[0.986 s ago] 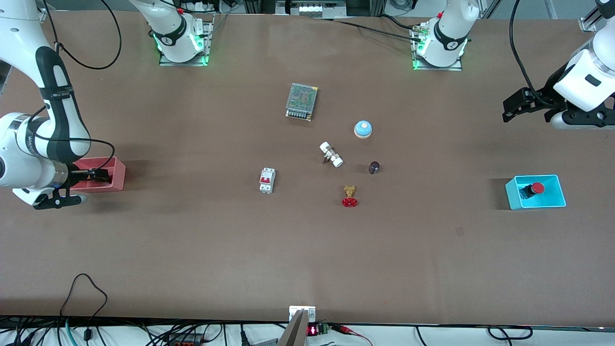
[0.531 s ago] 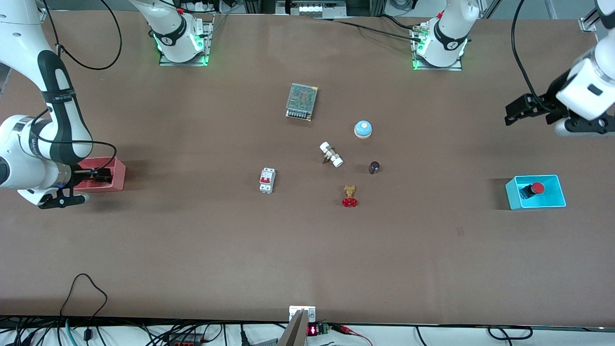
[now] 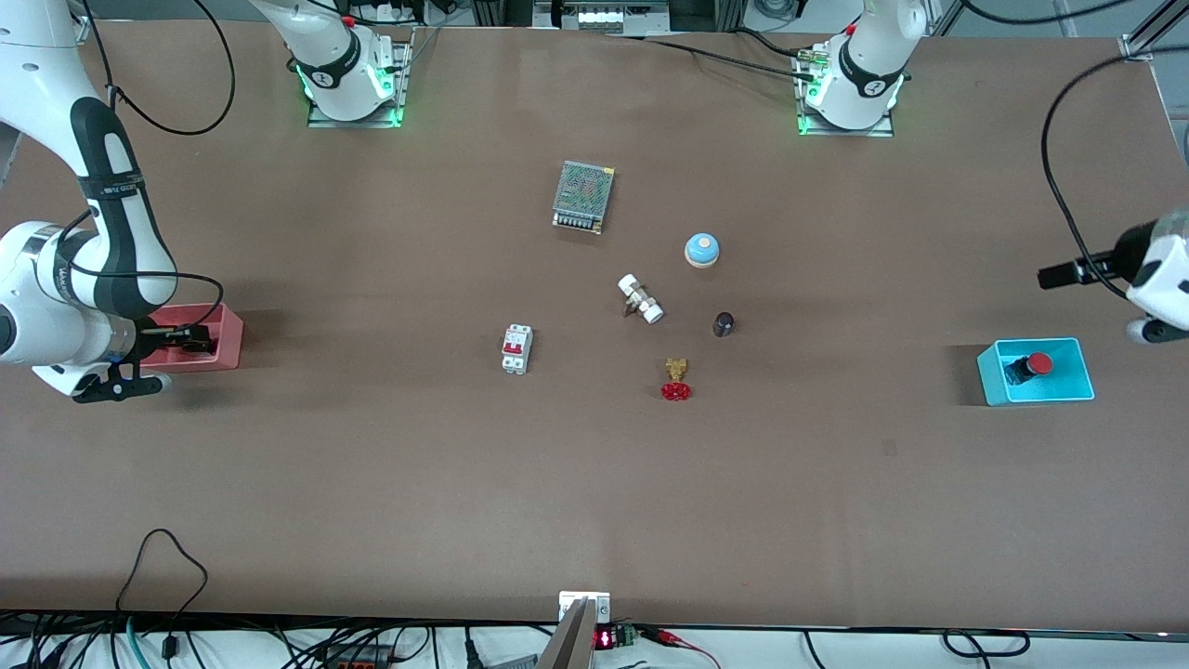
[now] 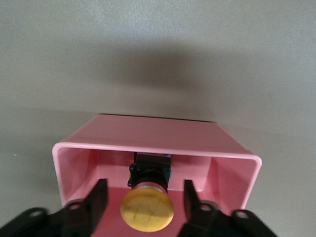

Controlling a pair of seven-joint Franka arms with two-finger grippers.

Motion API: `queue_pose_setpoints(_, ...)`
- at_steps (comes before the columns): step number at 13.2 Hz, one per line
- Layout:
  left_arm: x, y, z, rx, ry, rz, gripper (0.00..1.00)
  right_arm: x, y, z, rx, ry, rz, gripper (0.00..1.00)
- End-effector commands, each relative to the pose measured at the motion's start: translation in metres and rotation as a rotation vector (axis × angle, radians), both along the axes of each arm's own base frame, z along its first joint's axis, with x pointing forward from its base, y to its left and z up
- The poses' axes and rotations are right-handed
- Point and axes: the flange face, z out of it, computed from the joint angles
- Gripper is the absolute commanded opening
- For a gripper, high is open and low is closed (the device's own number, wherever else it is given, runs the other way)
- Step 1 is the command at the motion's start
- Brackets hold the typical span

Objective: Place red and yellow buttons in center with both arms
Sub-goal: 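Grasp the yellow button with the right gripper while the left gripper reaches the cyan box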

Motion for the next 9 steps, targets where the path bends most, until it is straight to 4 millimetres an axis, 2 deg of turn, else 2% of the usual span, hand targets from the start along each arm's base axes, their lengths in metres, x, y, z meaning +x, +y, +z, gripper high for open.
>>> queue_pose_setpoints(1, 0.016, 0.030, -0.023, 0.008, -0.051, -0.077, 1.00, -0.001, -0.003, -0.002, 0.000, 0.015, 0.016, 0.64)
queue_pose_setpoints(3, 0.031, 0.053, -0.059, 0.005, -0.104, -0.135, 1.00, -0.001, -0.004, -0.002, -0.001, 0.015, 0.016, 0.59)
queue_pose_setpoints(4, 0.035, 0.064, -0.083, -0.008, -0.125, -0.156, 1.00, -0.001, -0.004, -0.002, 0.000, 0.015, 0.015, 0.53)
queue_pose_setpoints(6, 0.045, 0.067, -0.123, 0.002, -0.197, -0.205, 1.00, -0.001, -0.005, -0.003, 0.001, 0.016, 0.012, 0.44)
queue_pose_setpoints(7, 0.040, 0.074, -0.145, 0.001, -0.217, -0.228, 1.00, -0.001, -0.005, -0.003, 0.001, 0.016, 0.012, 0.37)
queue_pose_setpoints(9, 0.027, 0.089, -0.181, -0.004, -0.265, -0.278, 1.00, -0.001, -0.003, -0.003, 0.002, 0.016, 0.015, 0.29)
